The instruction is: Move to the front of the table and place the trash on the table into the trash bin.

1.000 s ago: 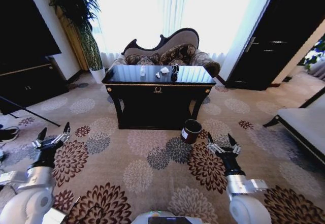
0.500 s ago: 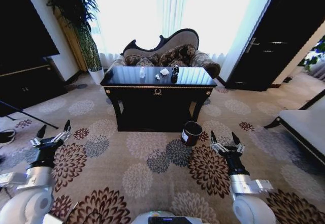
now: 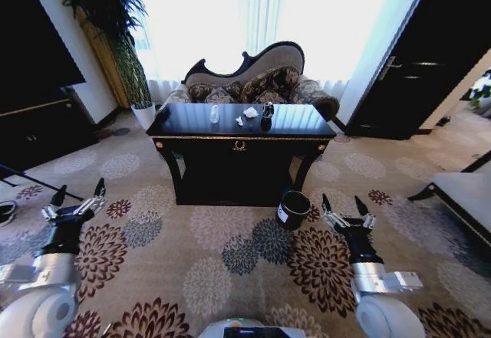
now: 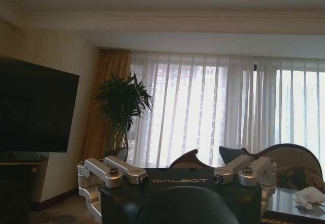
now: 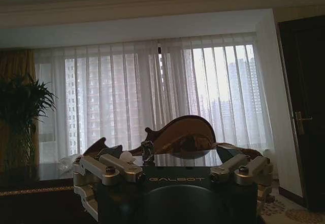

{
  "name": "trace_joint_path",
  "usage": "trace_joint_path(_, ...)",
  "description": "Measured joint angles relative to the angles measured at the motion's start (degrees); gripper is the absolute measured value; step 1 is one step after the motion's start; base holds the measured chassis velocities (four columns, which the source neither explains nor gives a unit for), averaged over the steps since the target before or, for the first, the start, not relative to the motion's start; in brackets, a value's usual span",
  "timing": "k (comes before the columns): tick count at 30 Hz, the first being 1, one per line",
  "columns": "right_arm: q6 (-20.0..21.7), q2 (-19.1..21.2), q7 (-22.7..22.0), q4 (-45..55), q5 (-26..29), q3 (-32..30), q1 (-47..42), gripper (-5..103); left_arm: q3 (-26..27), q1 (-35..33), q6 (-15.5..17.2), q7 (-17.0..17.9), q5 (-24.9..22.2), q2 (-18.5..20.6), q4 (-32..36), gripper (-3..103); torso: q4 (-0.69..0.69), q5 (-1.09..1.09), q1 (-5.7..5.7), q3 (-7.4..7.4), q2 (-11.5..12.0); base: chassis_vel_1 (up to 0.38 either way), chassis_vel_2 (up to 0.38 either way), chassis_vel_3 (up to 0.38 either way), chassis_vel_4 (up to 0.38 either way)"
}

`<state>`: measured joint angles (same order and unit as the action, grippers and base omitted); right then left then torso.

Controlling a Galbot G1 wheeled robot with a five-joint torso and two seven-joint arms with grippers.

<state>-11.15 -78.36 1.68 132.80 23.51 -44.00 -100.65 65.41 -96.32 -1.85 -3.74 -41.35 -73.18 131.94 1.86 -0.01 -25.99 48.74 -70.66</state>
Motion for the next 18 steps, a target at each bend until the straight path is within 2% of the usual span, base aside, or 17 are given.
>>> trace_joint_path(8,0.5,-0.8,0.1,1.1,-0.3,0.8,0.1,100,0.5,-0.2,0.2,0.1,-0.6,-0.4,0.9,100,-0.01,0.00,0.00,0.00,0.0,-0.047,0.057,0.049,-0.062)
trace_joint_path(18,0.3,-1.8,0.3,2.1,-0.7,0.7,-0.3,100,0.0,-0.2,-0.6,-0.6,-0.2,-0.7,0.8,100,0.00,0.00,-0.02,0.01,0.0,-0.192,0.188,0.190,-0.180)
